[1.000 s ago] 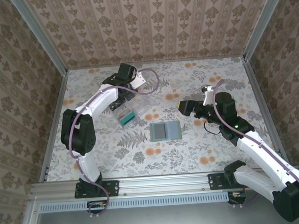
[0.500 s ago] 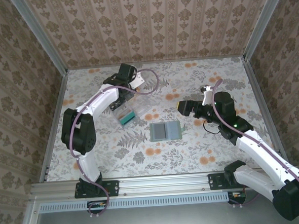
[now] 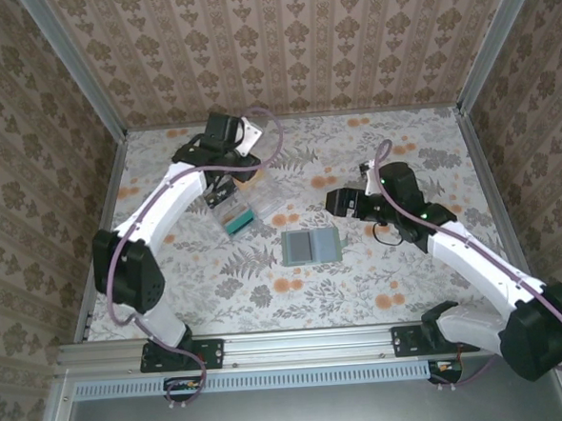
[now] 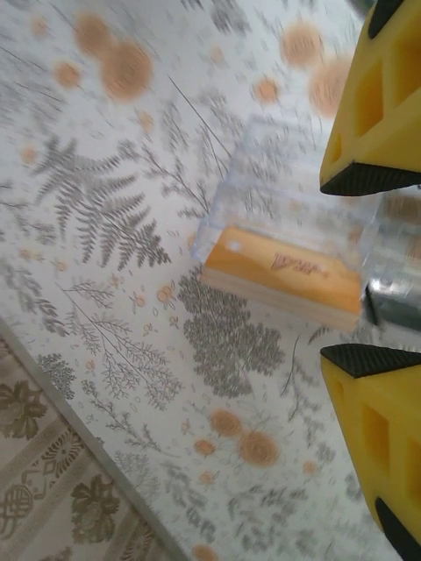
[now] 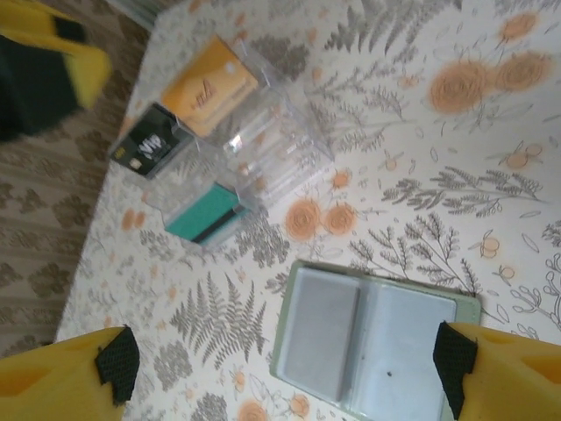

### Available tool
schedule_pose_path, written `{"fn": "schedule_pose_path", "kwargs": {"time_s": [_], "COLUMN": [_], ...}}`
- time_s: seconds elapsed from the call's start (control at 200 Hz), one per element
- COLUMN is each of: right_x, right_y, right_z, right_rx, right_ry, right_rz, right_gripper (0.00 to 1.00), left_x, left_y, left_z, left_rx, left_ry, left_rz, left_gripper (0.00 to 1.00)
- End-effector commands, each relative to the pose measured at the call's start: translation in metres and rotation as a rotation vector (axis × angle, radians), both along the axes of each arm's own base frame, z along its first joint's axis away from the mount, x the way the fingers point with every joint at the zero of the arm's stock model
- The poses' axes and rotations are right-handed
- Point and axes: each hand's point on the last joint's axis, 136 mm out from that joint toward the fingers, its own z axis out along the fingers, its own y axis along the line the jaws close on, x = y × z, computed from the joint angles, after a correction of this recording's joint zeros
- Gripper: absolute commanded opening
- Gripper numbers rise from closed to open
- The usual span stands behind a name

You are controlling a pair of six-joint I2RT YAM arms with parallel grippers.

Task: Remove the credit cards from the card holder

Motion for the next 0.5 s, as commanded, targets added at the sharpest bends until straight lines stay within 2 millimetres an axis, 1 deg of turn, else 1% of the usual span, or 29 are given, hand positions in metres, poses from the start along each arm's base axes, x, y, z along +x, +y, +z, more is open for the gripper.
{"fn": "schedule_pose_path", "kwargs": {"time_s": [0.0, 0.055, 0.105, 0.125, 0.16, 0.21, 0.245, 0.295, 0.395, 0.495], "right_x": [-0.007, -0.009, -0.010, -0.010, -0.010, -0.011, -0.012, -0.013, -0.016, -0.018], "right_y": [0.010, 0.014, 0.017, 0.018, 0.018, 0.020, 0.020, 0.020, 0.020, 0.020], "right_z": [-0.018, -0.027, -0.035, -0.038, -0.043, -0.049, -0.054, -0.061, -0.077, -0.092], "right_rx": [-0.058, -0.075, -0.091, -0.101, -0.116, -0.130, -0.142, -0.160, -0.199, -0.224], "right_ry": [0.085, 0.107, 0.118, 0.121, 0.128, 0.137, 0.146, 0.156, 0.185, 0.215], "right_rz": [0.048, 0.063, 0.074, 0.073, 0.074, 0.079, 0.080, 0.085, 0.091, 0.091], "right_gripper": [0.78, 0.72, 0.59, 0.56, 0.53, 0.42, 0.36, 0.33, 0.31, 0.23], "left_x": [-0.028, -0.039, -0.050, -0.054, -0.061, -0.069, -0.075, -0.083, -0.097, -0.109], "left_y": [-0.004, -0.007, -0.011, -0.013, -0.015, -0.016, -0.016, -0.018, -0.024, -0.030], "left_z": [-0.001, -0.005, -0.009, -0.010, -0.015, -0.021, -0.026, -0.032, -0.045, -0.060], "left_rx": [-0.220, -0.293, -0.360, -0.384, -0.415, -0.444, -0.460, -0.486, -0.538, -0.575], "left_ry": [0.156, 0.211, 0.251, 0.262, 0.282, 0.302, 0.317, 0.338, 0.384, 0.458], "left_rz": [0.124, 0.155, 0.170, 0.176, 0.190, 0.215, 0.236, 0.254, 0.284, 0.329], "left_gripper": [0.50, 0.50, 0.49, 0.49, 0.49, 0.49, 0.49, 0.48, 0.48, 0.47]}}
